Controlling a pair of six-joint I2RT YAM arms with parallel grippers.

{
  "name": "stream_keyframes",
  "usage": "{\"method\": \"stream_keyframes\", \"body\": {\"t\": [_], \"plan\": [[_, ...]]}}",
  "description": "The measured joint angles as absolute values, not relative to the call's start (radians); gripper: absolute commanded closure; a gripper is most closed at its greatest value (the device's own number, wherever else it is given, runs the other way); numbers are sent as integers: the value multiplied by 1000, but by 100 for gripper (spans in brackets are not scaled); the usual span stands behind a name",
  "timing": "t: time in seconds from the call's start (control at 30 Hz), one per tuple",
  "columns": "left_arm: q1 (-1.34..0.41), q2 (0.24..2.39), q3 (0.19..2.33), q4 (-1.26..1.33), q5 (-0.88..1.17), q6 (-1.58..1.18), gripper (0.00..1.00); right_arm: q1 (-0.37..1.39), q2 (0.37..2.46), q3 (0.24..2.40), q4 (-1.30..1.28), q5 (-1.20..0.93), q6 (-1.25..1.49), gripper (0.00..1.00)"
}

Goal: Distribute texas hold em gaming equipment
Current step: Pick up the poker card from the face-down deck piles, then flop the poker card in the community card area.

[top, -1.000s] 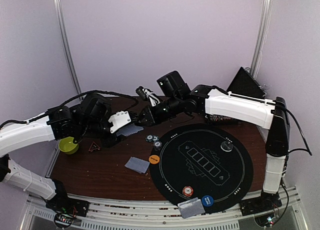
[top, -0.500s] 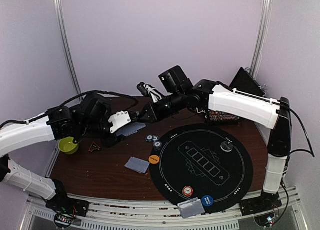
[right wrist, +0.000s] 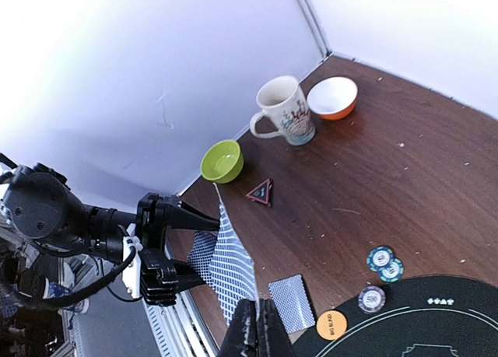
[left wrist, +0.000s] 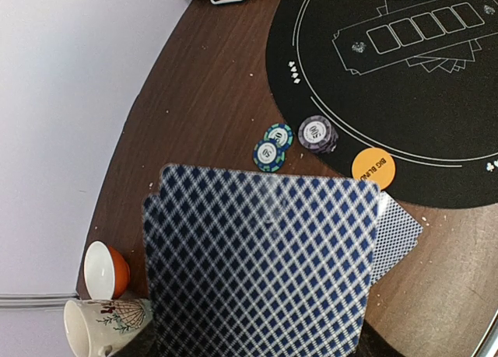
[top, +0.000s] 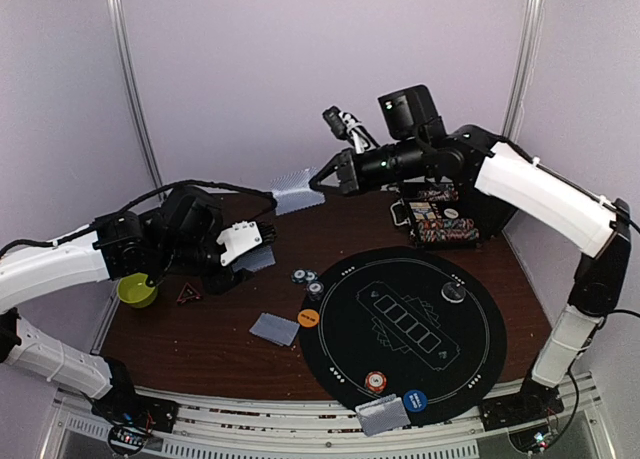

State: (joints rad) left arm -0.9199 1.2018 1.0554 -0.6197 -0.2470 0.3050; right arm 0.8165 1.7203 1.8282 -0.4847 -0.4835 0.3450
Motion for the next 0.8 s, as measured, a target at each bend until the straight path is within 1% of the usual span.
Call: {"method": "stream_keyframes", "body": {"t": [0.13,0.23,0.33,0.63,0.8], "plan": [[-920,1201,1055,-620,-247,305,40,756,1619,1809,-530,-408,339,100],[-920,1201,1055,-620,-247,305,40,723,1575,1806,-607,-271,318,100],[-920,1201,1055,-620,-247,305,40,716,1575,1799,-692,-126,292,100],[-920,1200,1055,-620,-247,305,40,745,1727,1728,-930,289,225,100],[-920,1196,1055,-619,-246,305,40,806,1892,1728,-1034,502,212,100]]}}
